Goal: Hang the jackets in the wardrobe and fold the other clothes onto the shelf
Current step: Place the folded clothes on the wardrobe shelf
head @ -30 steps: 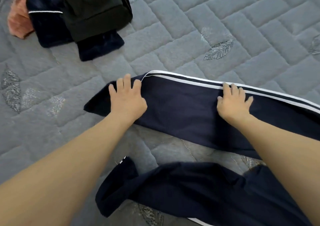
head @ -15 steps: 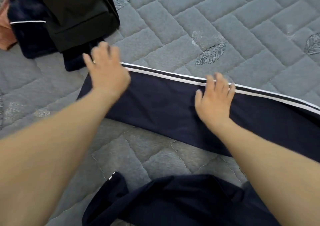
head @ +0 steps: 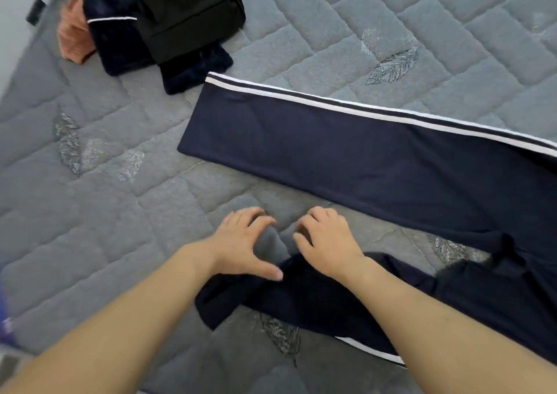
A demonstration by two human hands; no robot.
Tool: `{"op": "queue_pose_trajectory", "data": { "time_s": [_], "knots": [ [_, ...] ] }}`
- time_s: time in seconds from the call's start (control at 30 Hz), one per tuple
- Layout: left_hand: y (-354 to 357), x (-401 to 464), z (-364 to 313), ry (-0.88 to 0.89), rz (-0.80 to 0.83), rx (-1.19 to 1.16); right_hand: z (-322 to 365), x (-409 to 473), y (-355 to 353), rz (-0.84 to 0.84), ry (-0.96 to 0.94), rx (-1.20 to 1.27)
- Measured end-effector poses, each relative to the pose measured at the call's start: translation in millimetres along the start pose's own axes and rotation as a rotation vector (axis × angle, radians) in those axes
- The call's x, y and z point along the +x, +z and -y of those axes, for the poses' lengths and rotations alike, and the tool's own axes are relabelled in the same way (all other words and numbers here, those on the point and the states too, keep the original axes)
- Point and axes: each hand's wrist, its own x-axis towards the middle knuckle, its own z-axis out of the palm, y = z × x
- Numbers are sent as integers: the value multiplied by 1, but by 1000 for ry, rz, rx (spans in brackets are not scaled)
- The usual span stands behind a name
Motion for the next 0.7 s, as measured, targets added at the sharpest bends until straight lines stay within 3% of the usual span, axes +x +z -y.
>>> {"op": "queue_pose_trajectory", "data": {
  "time_s": [0.1, 0.17, 0.23, 0.3, 0.37, 0.43, 0.5, 0.57, 0.63, 0.7],
  "knots": [
    [38, -61, 17, 37, 132, 283, 12, -10, -5, 366, -28, -42],
    [55, -85, 23, 34, 66, 389, 22, -17, -11, 582, -50, -116],
    [55, -94, 23, -6, 7, 311, 32, -23, -13, 718, -50, -152],
    [42, -93, 21, -116, 65, 65, 39, -24, -18, 778, 11, -64],
    [25, -89, 25, -309, 197, -285, 42, -20, -26, 753, 136, 139],
    [8, -84, 40, -470, 151, -414, 41, -12, -34, 577, 180, 211],
    [-2, -78, 61, -589, -111, -470, 36, -5, -32, 306, 144, 48],
    [1, -71, 80, -662, -405, -542, 30, -5, -26, 148, 173, -36],
    [7, -68, 81, -691, -445, -776, 24, -9, -18, 170, 210, -79],
    [25, -63, 71, -724, -336, -721, 19, -17, -7, 208, 213, -159]
  ]
}}
